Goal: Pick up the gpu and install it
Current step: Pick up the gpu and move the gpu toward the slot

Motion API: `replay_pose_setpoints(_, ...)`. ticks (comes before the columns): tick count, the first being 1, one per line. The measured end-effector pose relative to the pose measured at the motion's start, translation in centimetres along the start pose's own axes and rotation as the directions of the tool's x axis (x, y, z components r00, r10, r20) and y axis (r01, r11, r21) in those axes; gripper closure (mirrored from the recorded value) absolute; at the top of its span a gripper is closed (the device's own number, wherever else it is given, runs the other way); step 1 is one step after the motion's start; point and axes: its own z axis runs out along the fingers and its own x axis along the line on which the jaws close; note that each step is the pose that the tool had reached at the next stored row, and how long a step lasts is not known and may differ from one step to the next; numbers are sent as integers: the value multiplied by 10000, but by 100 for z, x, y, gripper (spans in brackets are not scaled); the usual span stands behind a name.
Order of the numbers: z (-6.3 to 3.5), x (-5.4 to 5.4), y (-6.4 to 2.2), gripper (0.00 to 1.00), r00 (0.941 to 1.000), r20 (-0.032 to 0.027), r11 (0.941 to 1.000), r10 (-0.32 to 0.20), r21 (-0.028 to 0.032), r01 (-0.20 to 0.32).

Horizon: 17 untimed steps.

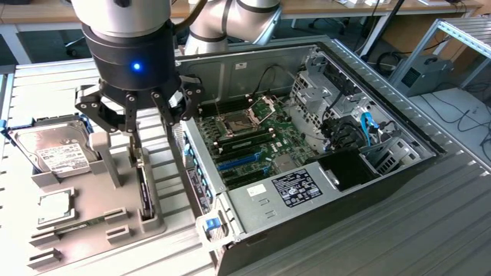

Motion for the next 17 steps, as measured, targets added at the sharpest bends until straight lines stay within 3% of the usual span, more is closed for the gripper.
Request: replay_pose_setpoints(17, 136, 96, -13, 52, 10000, 1, 10000, 23, 0, -23)
